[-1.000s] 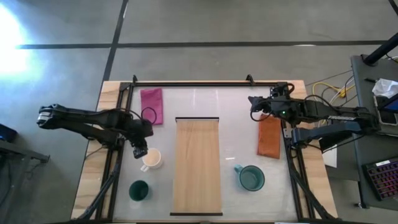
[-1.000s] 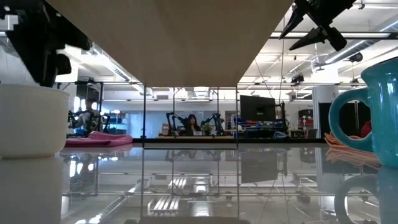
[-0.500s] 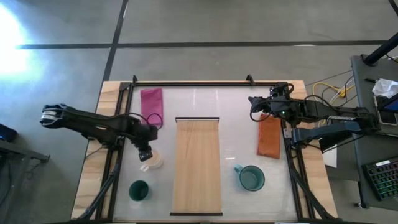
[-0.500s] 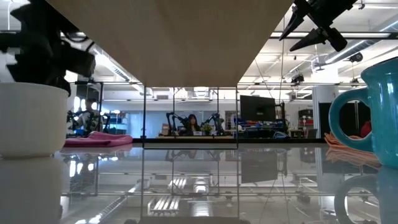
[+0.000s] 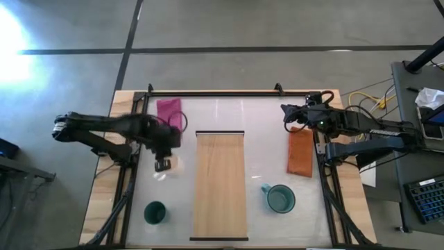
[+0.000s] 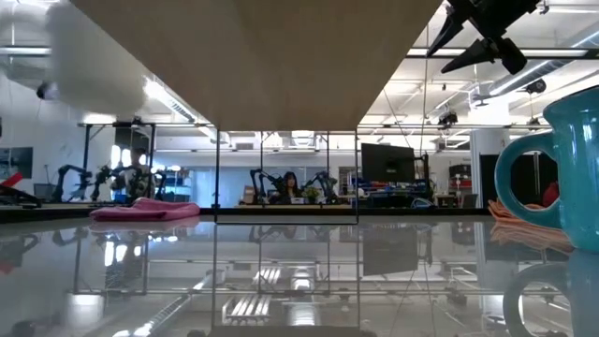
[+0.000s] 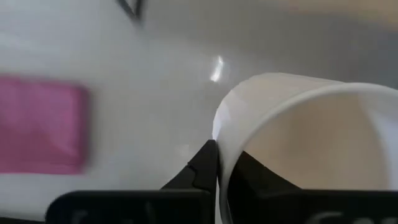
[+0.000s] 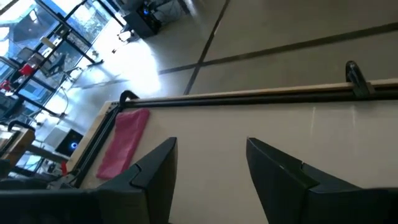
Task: Stack small to large cups/mugs on shelf
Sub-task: Put the white cup on the shelf
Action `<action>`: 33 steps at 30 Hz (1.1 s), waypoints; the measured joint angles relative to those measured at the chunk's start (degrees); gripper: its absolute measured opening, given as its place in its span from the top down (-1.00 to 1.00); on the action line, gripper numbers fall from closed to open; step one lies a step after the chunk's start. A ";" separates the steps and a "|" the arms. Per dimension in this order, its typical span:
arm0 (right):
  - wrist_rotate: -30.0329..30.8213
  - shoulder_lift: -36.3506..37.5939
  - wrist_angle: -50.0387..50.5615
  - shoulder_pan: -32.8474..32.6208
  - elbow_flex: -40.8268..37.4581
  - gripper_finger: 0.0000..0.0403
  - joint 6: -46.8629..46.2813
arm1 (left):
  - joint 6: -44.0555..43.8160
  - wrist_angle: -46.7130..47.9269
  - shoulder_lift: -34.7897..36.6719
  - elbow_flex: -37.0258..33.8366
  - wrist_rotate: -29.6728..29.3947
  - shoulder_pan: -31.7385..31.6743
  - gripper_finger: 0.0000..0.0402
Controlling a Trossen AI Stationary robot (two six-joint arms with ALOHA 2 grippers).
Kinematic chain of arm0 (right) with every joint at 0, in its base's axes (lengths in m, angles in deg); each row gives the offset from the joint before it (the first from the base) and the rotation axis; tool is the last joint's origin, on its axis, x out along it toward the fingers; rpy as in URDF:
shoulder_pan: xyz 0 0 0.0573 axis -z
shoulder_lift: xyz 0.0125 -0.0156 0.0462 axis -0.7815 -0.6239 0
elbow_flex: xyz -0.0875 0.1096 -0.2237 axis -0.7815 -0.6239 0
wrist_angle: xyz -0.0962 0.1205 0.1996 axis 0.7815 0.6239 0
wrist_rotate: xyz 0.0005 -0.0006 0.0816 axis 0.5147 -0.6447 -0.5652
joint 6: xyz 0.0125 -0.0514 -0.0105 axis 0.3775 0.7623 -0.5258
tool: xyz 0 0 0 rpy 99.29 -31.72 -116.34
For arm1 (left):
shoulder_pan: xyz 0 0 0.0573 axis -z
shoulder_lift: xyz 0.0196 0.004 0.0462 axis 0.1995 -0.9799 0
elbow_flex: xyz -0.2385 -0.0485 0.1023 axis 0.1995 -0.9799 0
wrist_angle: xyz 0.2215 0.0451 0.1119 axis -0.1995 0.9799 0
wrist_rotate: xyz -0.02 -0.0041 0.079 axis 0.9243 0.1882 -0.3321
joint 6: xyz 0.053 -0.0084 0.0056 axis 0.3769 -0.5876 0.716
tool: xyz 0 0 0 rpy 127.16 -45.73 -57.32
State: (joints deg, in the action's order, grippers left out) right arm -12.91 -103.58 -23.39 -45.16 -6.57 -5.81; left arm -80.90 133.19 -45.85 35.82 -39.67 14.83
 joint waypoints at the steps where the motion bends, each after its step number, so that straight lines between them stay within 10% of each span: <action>1: -0.36 0.33 0.67 0.23 0.00 0.08 -0.48 | 1.61 3.09 -1.81 5.15 -1.21 -0.27 0.99; 14: -17.88 -4.07 2.14 1.05 0.00 0.08 -4.81 | 31.07 12.22 -32.22 50.98 -7.72 -5.20 1.00; 33: -26.72 -9.50 -5.98 0.37 0.00 0.08 -2.71 | 41.81 6.56 -45.69 55.18 0.08 -6.13 1.00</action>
State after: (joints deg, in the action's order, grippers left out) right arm -39.63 -113.08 -29.37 -44.79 -6.57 -8.53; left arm -39.09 139.75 -91.54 90.99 -39.59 8.70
